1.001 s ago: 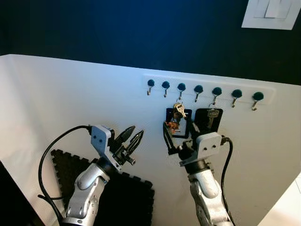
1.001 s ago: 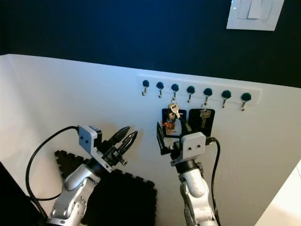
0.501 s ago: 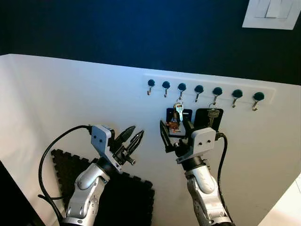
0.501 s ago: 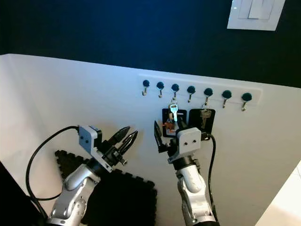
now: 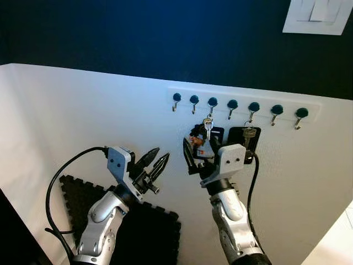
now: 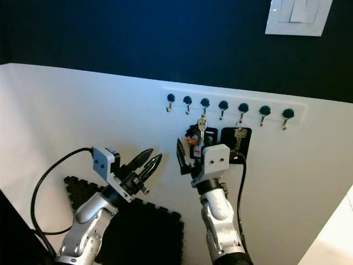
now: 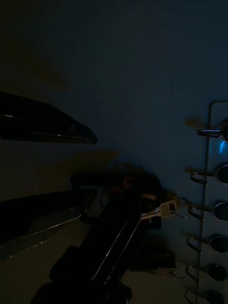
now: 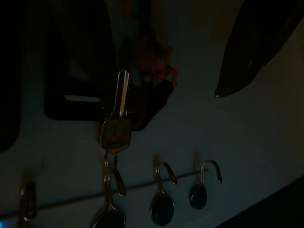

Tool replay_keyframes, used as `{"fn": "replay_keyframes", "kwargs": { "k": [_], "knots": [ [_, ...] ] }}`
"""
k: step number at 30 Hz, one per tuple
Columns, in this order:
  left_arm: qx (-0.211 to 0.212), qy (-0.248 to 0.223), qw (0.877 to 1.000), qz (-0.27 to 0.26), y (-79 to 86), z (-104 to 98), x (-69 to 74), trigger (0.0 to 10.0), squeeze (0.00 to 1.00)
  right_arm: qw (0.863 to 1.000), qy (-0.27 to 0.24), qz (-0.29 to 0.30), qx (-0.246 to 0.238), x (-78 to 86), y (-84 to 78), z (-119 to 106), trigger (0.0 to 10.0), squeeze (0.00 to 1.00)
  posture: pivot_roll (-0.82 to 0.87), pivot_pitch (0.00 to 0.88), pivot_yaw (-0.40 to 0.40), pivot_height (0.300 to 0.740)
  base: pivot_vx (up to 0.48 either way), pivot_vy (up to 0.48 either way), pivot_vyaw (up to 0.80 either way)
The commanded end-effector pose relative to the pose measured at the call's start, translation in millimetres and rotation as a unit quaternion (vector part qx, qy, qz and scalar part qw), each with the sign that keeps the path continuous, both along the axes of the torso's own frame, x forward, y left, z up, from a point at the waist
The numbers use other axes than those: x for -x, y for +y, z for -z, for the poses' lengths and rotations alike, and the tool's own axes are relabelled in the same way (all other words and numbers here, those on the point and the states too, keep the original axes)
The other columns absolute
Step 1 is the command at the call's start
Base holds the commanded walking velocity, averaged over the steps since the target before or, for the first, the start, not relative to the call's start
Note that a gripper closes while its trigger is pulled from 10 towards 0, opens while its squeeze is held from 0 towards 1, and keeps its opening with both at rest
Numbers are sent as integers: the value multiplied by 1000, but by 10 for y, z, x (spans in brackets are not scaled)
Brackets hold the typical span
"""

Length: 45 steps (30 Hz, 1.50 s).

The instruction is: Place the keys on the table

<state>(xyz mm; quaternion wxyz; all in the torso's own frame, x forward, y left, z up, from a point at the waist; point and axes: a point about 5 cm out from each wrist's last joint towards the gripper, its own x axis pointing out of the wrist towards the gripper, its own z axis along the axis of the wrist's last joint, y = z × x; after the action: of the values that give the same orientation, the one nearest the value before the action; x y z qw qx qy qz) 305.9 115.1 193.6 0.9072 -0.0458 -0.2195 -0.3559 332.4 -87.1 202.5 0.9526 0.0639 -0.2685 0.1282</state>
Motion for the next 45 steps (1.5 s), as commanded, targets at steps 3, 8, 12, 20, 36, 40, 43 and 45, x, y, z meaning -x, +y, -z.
{"fn": "replay_keyframes", "kwargs": {
  "k": [3,8,12,20,36,40,43,45],
  "knots": [
    [-10,0,1000,-5,39,28,12,10000,0,1000,18,7,-15,-35,-44,32,3765,0,21,60,1,740,0,0,0],
    [-12,0,1000,-7,43,30,12,10000,0,1000,18,4,-15,-26,-37,42,1176,0,21,63,1,740,0,0,0],
    [-12,0,1000,-7,42,28,11,10000,0,1000,19,4,-15,-27,-40,44,1020,0,21,64,1,740,0,0,0],
    [-12,-1,1000,-6,40,22,10,10000,0,1000,19,6,-17,-34,-51,38,0,0,23,67,4,740,0,0,0],
    [-12,-3,1000,-4,33,5,5,10000,0,999,-15,13,-31,-8,-83,-111,0,0,25,64,6,740,0,0,0],
    [-12,-3,1000,-3,29,7,6,10000,0,998,-42,16,-34,12,-88,-209,0,0,26,63,7,740,0,0,0],
    [-12,-3,1000,-2,31,6,2,10000,0,997,-65,14,-39,36,-84,-290,0,0,26,63,9,740,0,0,0],
    [-12,-3,1000,-2,32,6,1,10000,0,996,-78,10,-38,54,-75,-333,0,0,26,63,9,740,0,0,0]
  ]
}}
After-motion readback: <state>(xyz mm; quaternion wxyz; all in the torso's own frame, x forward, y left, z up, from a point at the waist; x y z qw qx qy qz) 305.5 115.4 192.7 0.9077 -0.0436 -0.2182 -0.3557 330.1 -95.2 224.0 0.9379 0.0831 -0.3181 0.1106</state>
